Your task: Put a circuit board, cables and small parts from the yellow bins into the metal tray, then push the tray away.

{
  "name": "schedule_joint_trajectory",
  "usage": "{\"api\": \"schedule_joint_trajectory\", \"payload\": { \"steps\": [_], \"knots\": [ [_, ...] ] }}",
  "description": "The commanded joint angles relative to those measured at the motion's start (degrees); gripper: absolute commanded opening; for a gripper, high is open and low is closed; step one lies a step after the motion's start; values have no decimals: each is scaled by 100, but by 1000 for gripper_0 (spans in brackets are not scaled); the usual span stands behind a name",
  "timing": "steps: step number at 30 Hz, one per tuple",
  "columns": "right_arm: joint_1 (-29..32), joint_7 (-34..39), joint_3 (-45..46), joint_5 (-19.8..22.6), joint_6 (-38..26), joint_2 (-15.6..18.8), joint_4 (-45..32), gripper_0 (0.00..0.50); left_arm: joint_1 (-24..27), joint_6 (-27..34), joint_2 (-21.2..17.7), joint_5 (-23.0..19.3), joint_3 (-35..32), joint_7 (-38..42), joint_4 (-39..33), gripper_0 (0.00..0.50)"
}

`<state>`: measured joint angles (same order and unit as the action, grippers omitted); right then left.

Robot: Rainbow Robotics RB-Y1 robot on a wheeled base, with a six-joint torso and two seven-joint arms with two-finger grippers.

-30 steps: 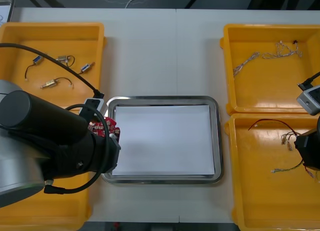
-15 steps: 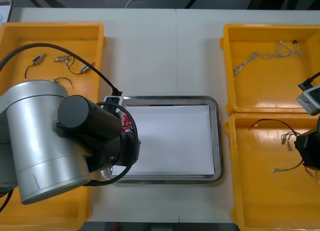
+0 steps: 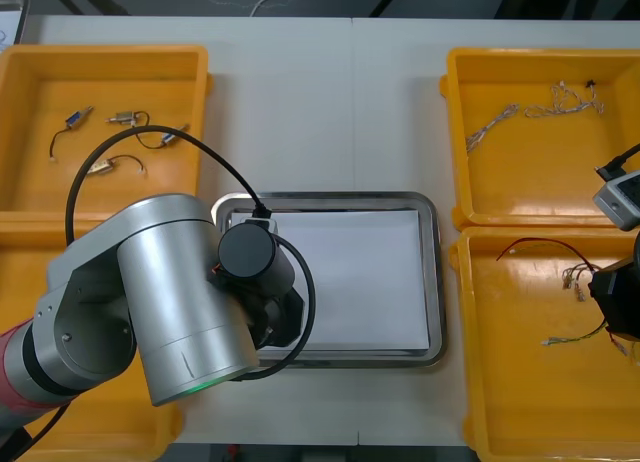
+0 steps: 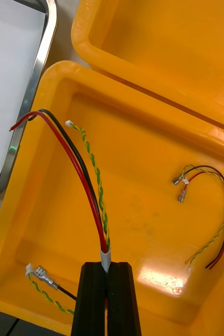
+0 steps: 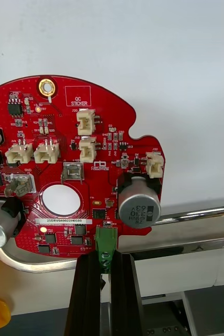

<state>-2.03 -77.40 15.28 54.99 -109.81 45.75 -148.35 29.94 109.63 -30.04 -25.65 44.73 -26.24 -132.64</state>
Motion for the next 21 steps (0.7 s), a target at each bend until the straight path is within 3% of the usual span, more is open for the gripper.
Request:
{"api": "schedule_joint_trajectory", "payload": {
  "steps": [1,6,21],
  "knots": [
    [-96,-258,-42,-32,-19,189,-165,0,-41,37,209,184,141,207,-51,0],
    [-96,-258,-42,-32,-19,189,-165,0,-217,37,218,544,528,189,-16,0],
    [-96,-258,-42,-32,-19,189,-165,0,-437,37,314,605,536,31,309,0]
  ]
}}
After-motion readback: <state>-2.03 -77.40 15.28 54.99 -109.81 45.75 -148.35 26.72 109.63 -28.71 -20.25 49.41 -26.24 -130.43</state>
